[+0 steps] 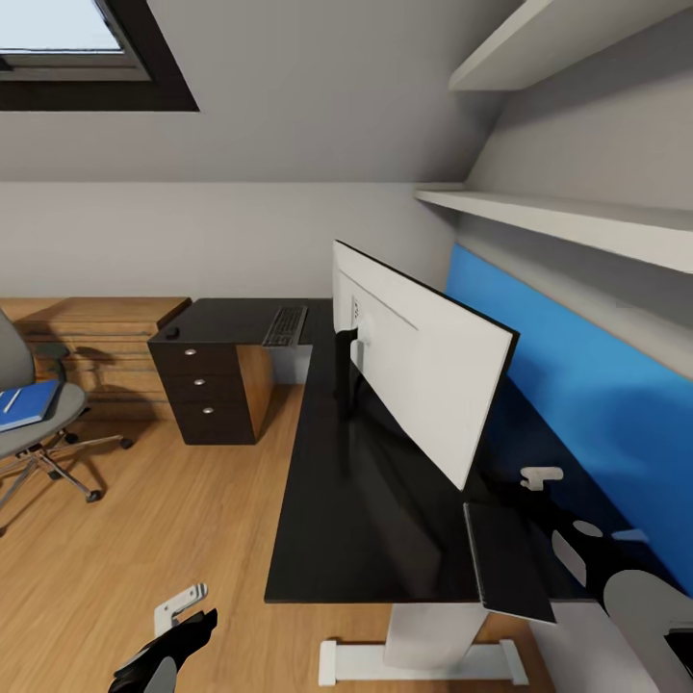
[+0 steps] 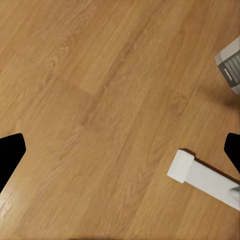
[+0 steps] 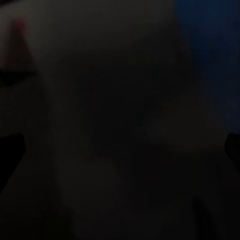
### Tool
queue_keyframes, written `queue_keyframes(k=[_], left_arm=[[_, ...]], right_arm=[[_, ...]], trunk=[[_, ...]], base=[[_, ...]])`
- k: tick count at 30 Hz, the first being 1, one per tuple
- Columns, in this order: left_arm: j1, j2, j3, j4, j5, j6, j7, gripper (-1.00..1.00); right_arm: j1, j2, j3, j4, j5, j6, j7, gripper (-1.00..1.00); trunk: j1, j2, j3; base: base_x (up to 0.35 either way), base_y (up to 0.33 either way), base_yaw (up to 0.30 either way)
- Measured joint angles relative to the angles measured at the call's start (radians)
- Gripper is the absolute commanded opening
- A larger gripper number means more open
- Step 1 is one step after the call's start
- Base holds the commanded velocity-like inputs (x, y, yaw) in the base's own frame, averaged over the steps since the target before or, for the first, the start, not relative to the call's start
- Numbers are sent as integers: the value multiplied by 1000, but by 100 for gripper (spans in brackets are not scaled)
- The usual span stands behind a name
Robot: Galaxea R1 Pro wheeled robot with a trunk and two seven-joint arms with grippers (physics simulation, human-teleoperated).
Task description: In the bedroom, organize the workspace by keeping the computer under the desk, ensuring the monitor is on the desk, placing the keyboard on the desk next to the monitor, placing the mouse on the desk next to the keyboard, moving the folder from the swivel chair onto the desk next to the mouse, stacking the notebook on top of the folder with the pen on top of the notebook, and positioning the swivel chair next to the desk.
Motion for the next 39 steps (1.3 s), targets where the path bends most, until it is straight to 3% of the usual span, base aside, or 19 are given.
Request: queue_keyframes(k=[13,39], left_arm=[[0,-1,-1,0,0,0,2,100],[0,0,-2,0,-1,1,-3,100]], right_arm=[[0,3,-1,0,0,41,-78,100],[-1,5,1,-10,7,64,-111,100]], trunk=[[50,-91,-41],[54,-98,-44]], base=[[0,0,0],[0,0,0]])
